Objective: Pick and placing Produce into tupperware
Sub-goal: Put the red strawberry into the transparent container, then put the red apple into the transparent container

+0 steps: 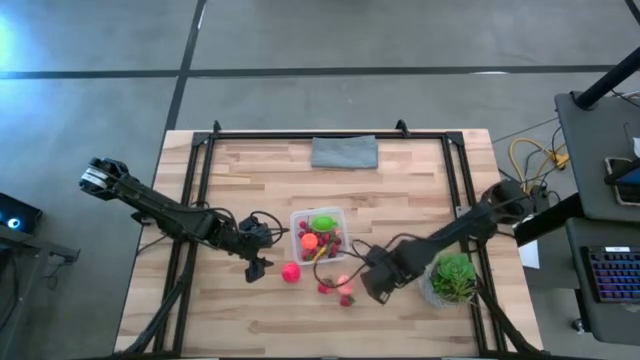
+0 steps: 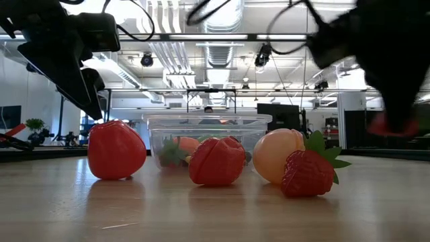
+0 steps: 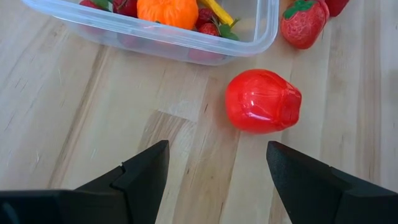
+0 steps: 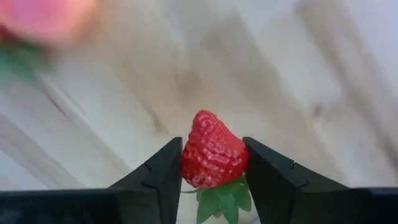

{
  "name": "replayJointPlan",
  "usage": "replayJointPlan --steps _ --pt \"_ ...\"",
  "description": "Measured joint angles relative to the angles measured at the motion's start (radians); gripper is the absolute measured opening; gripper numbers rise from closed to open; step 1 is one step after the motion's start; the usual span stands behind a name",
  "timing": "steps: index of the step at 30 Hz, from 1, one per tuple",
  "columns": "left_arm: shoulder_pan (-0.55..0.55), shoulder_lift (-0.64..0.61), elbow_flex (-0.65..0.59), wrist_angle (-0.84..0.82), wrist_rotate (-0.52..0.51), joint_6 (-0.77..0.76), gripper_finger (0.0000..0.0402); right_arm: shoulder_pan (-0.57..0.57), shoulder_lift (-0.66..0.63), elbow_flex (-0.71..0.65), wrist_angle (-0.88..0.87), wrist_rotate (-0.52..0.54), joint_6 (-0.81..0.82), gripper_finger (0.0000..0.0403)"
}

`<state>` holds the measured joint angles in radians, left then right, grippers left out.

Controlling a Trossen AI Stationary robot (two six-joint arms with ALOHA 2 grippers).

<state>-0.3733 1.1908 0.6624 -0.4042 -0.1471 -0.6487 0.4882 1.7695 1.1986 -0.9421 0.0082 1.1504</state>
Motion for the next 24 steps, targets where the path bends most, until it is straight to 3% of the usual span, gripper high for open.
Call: replayJointPlan --steps 9,13,19,24 --pt "0.000 0.000 0.000 -0.008 0.012 -0.001 0.0255 -0.225 0.000 0.185 0.020 0.140 -0.217 0.0154" --pt "0.000 0.000 0.000 -0.056 0.037 -0.003 0.0255 -0.320 0.001 0.270 0.117 0.158 -0.312 0.0150" --pt "0.000 -0.017 0.000 -0.129 0.042 -0.051 0.0255 -0.423 0.067 0.356 0.195 0.073 -0.358 0.0159" --pt "-0.002 -0.055 -0.001 -0.128 0.041 -0.048 0.0255 -0.437 0.151 0.403 0.202 0.005 -0.368 0.0178"
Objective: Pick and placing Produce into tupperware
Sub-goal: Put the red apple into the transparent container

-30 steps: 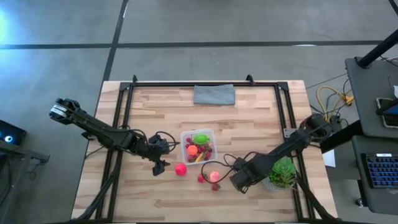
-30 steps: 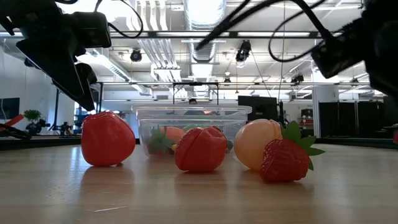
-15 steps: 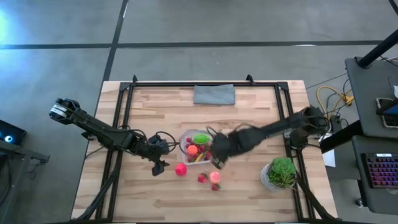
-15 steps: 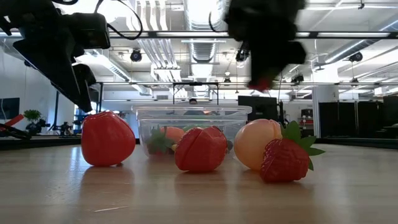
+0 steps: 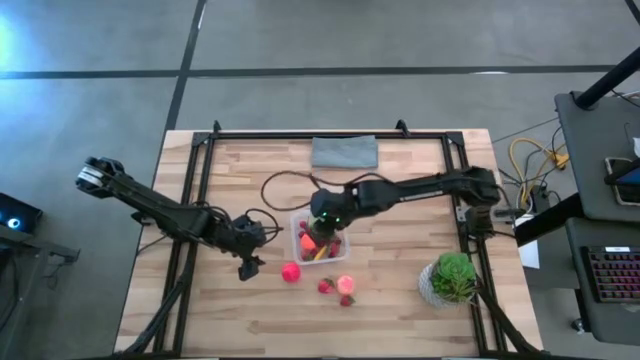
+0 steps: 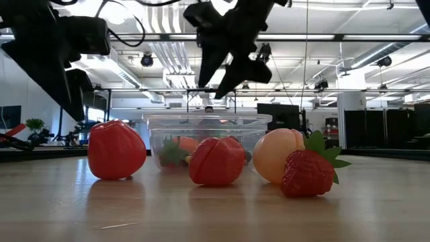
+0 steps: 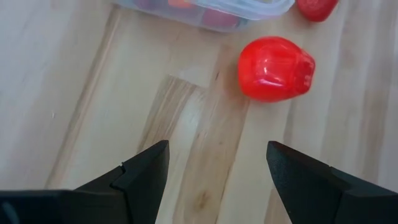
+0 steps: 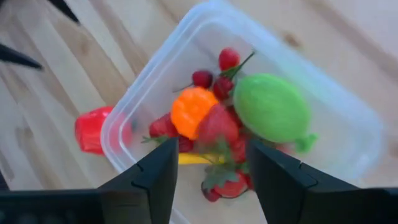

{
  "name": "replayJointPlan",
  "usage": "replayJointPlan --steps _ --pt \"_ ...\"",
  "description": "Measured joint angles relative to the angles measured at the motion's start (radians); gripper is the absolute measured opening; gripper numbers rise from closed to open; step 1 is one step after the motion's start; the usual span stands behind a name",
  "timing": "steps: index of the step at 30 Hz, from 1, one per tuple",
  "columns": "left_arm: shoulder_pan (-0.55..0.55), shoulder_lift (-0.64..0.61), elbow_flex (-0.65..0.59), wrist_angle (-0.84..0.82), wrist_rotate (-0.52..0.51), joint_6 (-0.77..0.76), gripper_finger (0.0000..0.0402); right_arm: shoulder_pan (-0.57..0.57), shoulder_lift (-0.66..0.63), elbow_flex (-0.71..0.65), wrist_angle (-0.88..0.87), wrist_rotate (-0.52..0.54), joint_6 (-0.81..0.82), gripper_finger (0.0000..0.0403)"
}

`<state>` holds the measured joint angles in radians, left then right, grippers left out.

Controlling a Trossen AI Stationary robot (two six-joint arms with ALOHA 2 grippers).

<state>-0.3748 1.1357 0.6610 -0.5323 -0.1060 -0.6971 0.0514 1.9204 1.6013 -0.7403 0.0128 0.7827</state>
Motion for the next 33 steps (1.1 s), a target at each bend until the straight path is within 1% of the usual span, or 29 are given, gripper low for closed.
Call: replayJointPlan --steps 4,7,9,13,15,18,21,23,26,31,33 --pt "0.000 -0.030 -0.012 0.000 -0.004 0.000 0.0255 0.008 0.057 0.034 -0.005 -0.009 0.007 0.0199" --pt "0.000 -0.040 -0.015 -0.003 -0.006 0.004 0.0255 0.010 0.068 0.066 -0.004 -0.006 0.018 0.0216" --pt "0.000 -0.040 -0.016 0.001 -0.006 0.008 0.0255 0.015 0.067 0.093 -0.008 0.030 0.022 0.0225" --pt "0.000 -0.035 -0.016 0.040 -0.006 0.028 0.0255 0.035 0.031 0.144 -0.063 0.175 0.028 0.0237" --pt "0.000 -0.024 -0.016 0.066 -0.006 0.046 0.0255 0.055 0.000 0.160 -0.123 0.260 0.024 0.0241" --pt "0.000 -0.003 -0.016 0.088 -0.005 0.129 0.0255 0.108 -0.048 0.164 -0.221 0.404 0.021 0.0248" --pt "0.000 0.014 -0.013 0.103 -0.004 0.217 0.0255 0.186 -0.080 0.163 -0.320 0.528 0.039 0.0257" --pt "-0.002 0.021 -0.001 0.114 -0.003 0.294 0.0255 0.241 -0.098 0.163 -0.378 0.582 0.084 0.0267" --pt "-0.017 0.025 0.015 0.117 0.000 0.405 0.0255 0.317 -0.110 0.163 -0.442 0.626 0.196 0.0284" --pt "-0.052 0.025 0.020 0.139 0.077 0.416 0.0255 0.418 -0.109 0.162 -0.540 0.643 0.406 0.0320" --pt "-0.073 0.026 0.020 0.139 0.088 0.413 0.0256 0.448 -0.109 0.162 -0.597 0.643 0.483 0.0336"
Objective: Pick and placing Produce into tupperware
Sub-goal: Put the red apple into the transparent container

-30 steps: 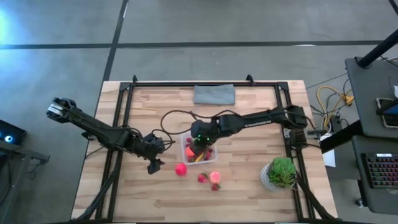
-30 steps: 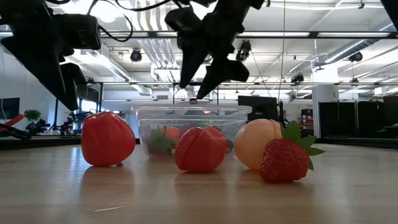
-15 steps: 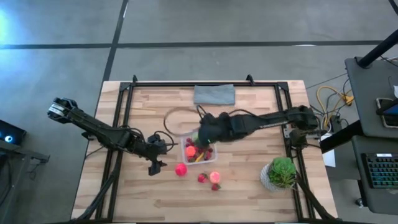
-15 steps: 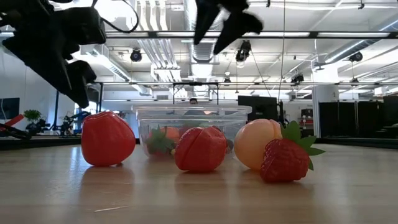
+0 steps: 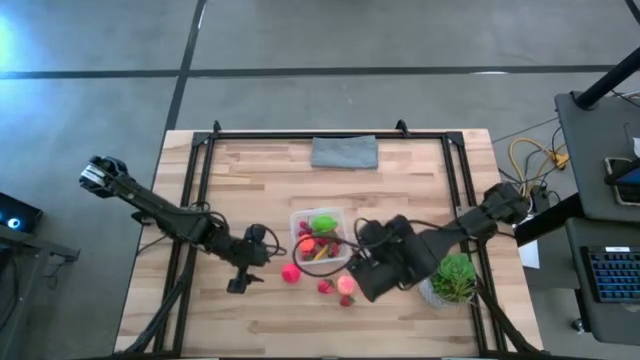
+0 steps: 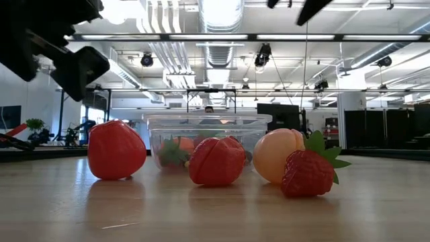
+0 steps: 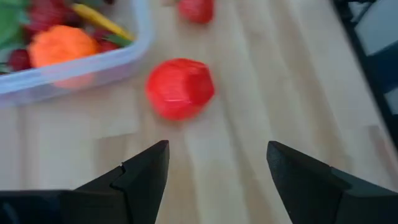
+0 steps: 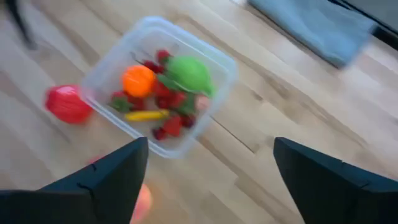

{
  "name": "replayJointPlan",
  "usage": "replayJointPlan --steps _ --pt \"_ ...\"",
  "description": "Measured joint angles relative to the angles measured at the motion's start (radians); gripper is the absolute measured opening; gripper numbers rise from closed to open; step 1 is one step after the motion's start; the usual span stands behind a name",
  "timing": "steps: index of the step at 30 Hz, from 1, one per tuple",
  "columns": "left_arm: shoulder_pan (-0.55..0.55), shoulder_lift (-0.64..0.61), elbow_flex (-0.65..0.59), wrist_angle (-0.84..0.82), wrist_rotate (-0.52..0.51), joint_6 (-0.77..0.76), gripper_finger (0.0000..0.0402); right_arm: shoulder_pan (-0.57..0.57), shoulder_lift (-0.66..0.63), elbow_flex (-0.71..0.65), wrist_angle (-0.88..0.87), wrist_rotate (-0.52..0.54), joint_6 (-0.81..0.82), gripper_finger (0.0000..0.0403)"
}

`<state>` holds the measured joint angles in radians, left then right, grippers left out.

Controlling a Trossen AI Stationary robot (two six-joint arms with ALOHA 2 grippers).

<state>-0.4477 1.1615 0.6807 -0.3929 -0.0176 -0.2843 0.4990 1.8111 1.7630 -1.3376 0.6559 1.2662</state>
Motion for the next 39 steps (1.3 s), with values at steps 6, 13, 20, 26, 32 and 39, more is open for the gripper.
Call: replayJointPlan --steps 6,13,20,26,32,39 --pt "-0.026 0.004 0.009 0.054 -0.014 -0.287 0.0286 0.060 0.000 0.000 -0.197 0.000 0.145 0.0369" --pt "-0.066 0.036 0.052 0.103 -0.286 -0.343 0.0300 0.115 -0.003 -0.003 -0.234 -0.005 0.044 0.0370" --pt "-0.112 0.189 0.226 0.038 -0.377 -0.452 0.0278 0.184 -0.005 -0.016 -0.234 -0.005 0.045 0.0370" --pt "-0.171 0.428 0.454 -0.327 -0.415 -0.416 0.0274 0.230 -0.006 -0.066 -0.233 -0.008 0.127 0.0370" --pt "-0.209 0.567 0.547 -0.373 -0.491 -0.515 0.0274 0.255 -0.008 -0.116 -0.233 -0.035 0.216 0.0370" --pt "-0.211 0.574 0.557 -0.345 -0.493 -0.567 0.0273 0.256 -0.009 -0.138 -0.233 -0.050 0.253 0.0370"
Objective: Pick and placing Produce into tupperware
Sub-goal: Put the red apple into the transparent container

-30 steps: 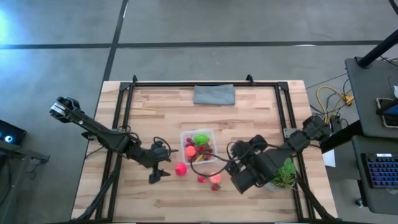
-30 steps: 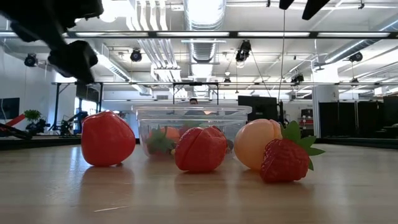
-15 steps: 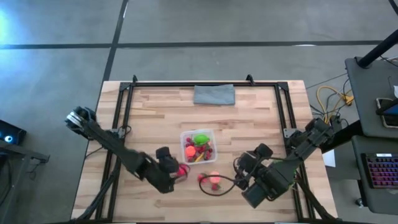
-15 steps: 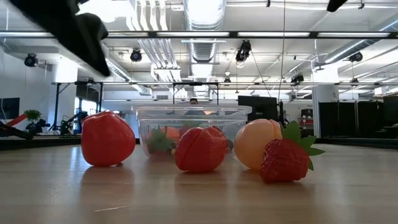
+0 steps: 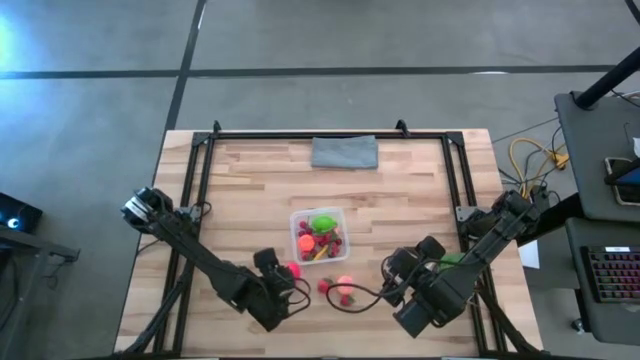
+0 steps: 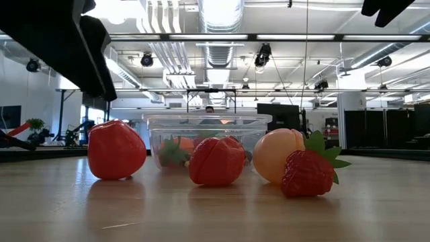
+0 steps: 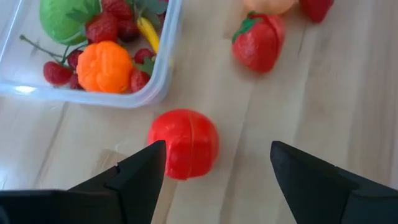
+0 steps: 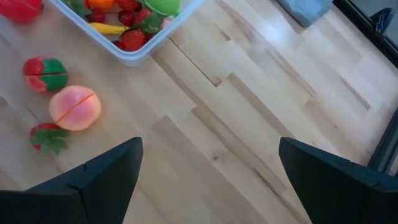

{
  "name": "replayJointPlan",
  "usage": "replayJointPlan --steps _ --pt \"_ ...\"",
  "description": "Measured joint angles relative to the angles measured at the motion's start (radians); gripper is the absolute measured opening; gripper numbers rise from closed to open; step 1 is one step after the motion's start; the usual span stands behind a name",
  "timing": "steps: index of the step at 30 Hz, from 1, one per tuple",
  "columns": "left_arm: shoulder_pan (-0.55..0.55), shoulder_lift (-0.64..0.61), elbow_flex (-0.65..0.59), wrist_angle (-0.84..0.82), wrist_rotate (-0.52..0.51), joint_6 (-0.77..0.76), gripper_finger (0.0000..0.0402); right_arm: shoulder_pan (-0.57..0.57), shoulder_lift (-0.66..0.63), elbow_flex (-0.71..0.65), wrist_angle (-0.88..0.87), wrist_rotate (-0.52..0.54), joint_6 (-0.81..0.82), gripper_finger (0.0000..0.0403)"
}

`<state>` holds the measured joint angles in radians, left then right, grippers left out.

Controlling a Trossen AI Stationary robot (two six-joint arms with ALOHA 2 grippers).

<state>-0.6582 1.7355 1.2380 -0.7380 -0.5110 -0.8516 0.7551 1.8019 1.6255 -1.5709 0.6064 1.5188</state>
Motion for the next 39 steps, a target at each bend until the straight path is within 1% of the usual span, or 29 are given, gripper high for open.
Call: replayJointPlan --steps 9,17,23,34,39 --pt "0.003 -0.001 -0.022 -0.005 -0.008 -0.005 0.0273 -0.001 0.000 -0.011 0.000 0.000 0.000 0.0370" --pt "0.004 0.010 -0.067 0.073 -0.013 -0.005 0.0273 -0.001 0.000 -0.011 0.000 -0.003 0.000 0.0370" --pt "0.018 0.019 -0.076 0.083 -0.025 0.002 0.0273 -0.001 0.000 -0.011 0.000 -0.004 0.000 0.0370" --pt "0.061 0.086 -0.081 0.140 -0.024 0.002 0.0274 -0.001 0.000 -0.011 0.000 -0.007 0.000 0.0370" --pt "0.072 0.089 -0.081 0.144 -0.024 0.003 0.0274 -0.001 0.000 -0.010 0.000 -0.015 0.000 0.0370"
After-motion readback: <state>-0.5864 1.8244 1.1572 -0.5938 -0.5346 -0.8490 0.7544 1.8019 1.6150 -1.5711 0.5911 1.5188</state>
